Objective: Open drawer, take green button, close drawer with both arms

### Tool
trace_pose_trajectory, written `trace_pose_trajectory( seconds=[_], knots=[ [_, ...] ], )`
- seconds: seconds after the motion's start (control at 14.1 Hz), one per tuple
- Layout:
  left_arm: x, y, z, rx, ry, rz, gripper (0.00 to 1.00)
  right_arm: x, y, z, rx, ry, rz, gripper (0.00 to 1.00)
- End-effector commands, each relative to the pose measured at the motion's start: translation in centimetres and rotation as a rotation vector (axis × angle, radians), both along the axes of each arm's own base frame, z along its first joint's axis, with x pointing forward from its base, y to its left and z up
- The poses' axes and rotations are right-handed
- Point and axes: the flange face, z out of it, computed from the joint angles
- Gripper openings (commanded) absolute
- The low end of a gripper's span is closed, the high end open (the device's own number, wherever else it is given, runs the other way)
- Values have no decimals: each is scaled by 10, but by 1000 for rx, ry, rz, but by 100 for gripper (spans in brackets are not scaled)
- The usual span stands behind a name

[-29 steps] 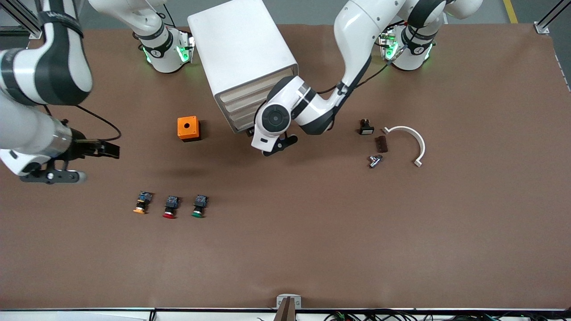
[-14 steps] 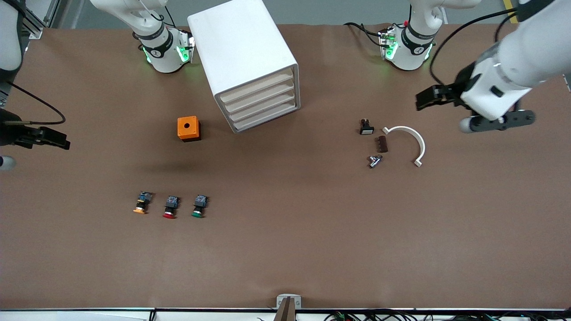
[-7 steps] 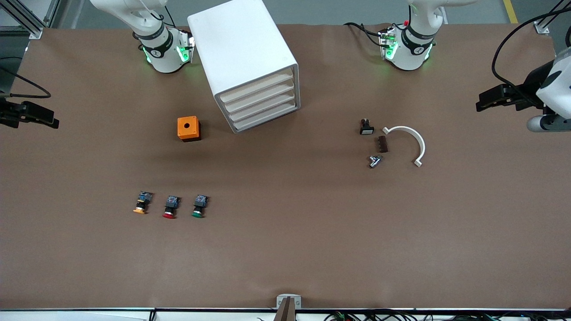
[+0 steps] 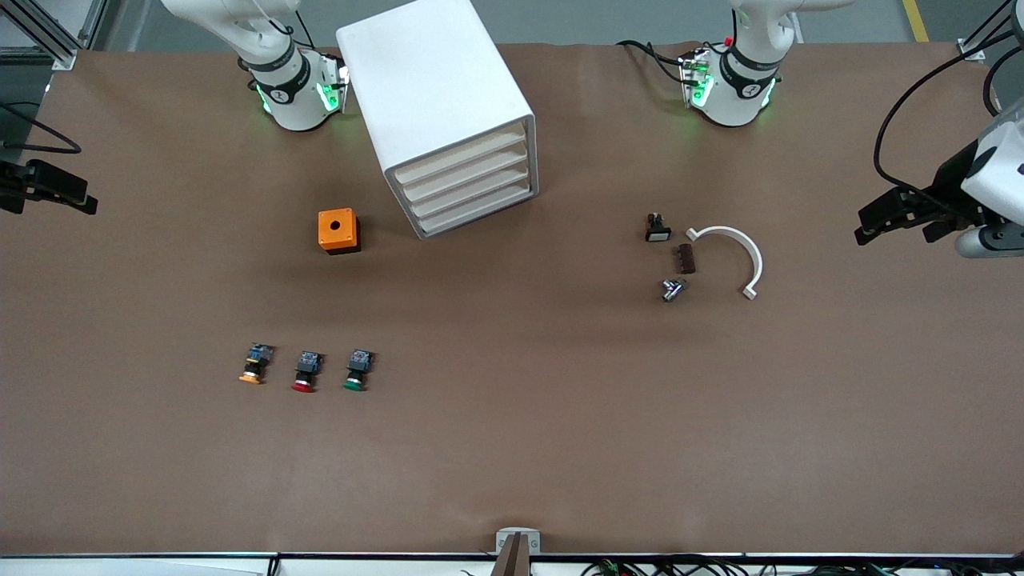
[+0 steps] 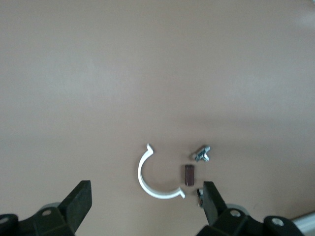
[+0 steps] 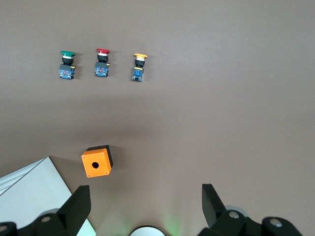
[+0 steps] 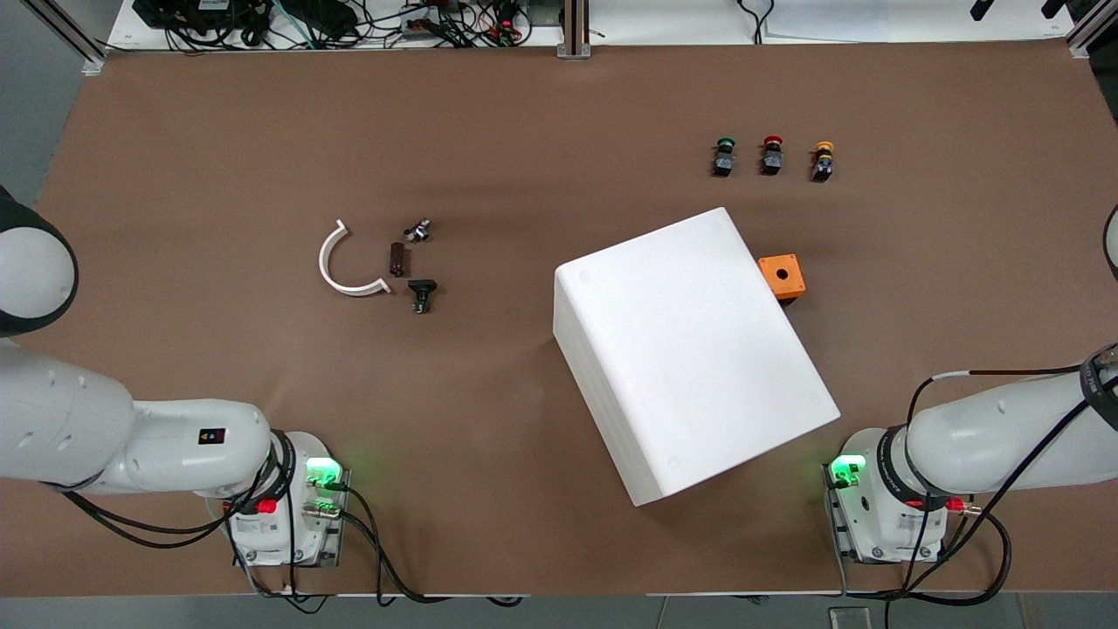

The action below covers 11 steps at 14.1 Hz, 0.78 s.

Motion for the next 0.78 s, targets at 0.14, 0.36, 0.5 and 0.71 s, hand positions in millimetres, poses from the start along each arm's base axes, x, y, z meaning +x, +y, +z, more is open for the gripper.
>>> trace_pose_trajectory(
  seconds=[0.14,0.36,0.5,0.71],
  knots=[
    [-2,1,23,24,-64,-4,99,-32,1,-2,20,-49,-1,100],
    [0,-3,21,19,-57,-13,99,-38,1,0,19,-71,-1,100],
    [2,-5,16,24,-47,-16,99,-37,0,0,17,-74,-3,100],
    [0,-6,13,30,-24,-25,99,-35,-2,-2,16,-77,-6,100]
  ],
)
